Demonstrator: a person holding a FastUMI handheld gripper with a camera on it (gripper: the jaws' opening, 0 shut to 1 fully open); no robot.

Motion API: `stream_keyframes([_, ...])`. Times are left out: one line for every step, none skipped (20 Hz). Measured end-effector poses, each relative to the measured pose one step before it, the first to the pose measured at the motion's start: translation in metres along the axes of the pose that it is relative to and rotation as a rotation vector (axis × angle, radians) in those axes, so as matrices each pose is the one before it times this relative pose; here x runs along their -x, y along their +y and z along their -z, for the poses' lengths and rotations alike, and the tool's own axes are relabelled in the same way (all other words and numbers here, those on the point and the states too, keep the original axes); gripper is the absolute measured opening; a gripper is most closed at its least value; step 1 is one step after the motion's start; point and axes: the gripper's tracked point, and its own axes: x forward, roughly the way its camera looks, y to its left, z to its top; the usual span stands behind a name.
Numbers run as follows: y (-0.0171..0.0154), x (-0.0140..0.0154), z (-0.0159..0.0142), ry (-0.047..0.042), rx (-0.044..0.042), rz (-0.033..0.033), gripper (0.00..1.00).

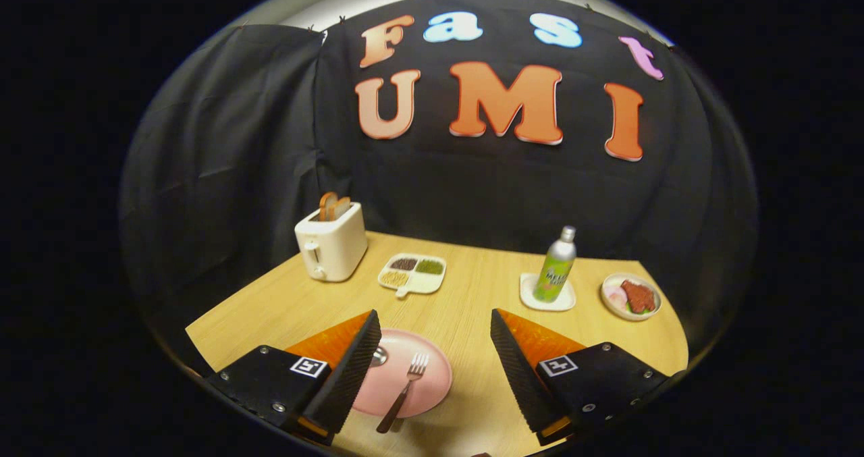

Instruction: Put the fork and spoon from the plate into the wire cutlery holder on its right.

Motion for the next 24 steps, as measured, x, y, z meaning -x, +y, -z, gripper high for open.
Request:
stream_keyframes([0.00853,-0.00662,0.02009,0.06004,-0.01376,-0.0222,0.98])
stream_keyframes([0.00626,-0.00684,0.0192,0.06439,-0.00918,-0.0184,0.98])
stream_keyframes([0.0047,-0.00696,0.01819,0.06538,-0.0062,-0.01827,0.98])
stream_keyframes([0.00224,-0.00663,0.01488,0.05725,-0.00414,-0.01218,0.98])
stream_keyframes([0.00251,-0.00728,0.01239,0.04445,-0.0033,-0.00564,0.98])
stream_keyframes([0.00064,-0.00754,0.00922,0.03157,-0.00137,0.00381,0.98])
stream_keyframes([0.00107,-0.00625,0.00712,0.03299,-0.00496,0.00389,0.98])
stream_keyframes([0.001,-0.00459,0.01004,0.03404,-0.00479,0.00438,0.98])
stream_keyframes([0.00129,-0.00676,0.00613,0.02772,-0.00467,0.00162,0.98])
stream_keyframes([-0.0006,-0.00386,0.00266,0.02281,-0.00081,0.00922,0.97])
stream_keyframes([-0.00195,-0.00318,0.00345,0.02724,0.00241,0.01469,0.96])
stream_keyframes([0.0007,-0.00243,0.00389,0.02622,-0.00064,0.00377,0.95])
stream_keyframes([0.00288,-0.00467,0.0004,0.01545,-0.00482,-0.00509,0.95])
stream_keyframes([0.00083,-0.00289,-0.00117,0.00694,-0.003,0.00168,0.93])
stream_keyframes([0.00046,-0.00256,0.00238,0.01724,0.00359,0.00163,0.88])
stream_keyframes([-0.00067,-0.00229,0.0008,0.01398,0.00425,0.006,0.85])
stream_keyframes([-0.00078,-0.00349,0.00001,0.01492,-0.00066,0.00823,0.8])
stream_keyframes([0.00029,-0.00305,0.00121,0.01313,-0.00797,0.00941,0.75])
stream_keyframes([-0.00008,-0.00249,0.00046,0.01446,-0.00663,0.00631,0.67])
stream_keyframes([-0.00205,-0.00231,0.00062,0.00853,-0.00423,0.0121,0.61])
stream_keyframes([-0.00033,-0.00217,0.00131,0.00822,0.0,0.00817,0.5])
stream_keyframes([-0.00016,-0.00173,0.00312,0.01715,0.00019,0.00443,0.45])
stream_keyframes([-0.00176,0.00005,0.00124,0.00385,-0.00119,0.01343,0.34])
stream_keyframes([-0.00289,-0.00177,-0.00239,-0.00538,-0.00182,0.01614,0.28])
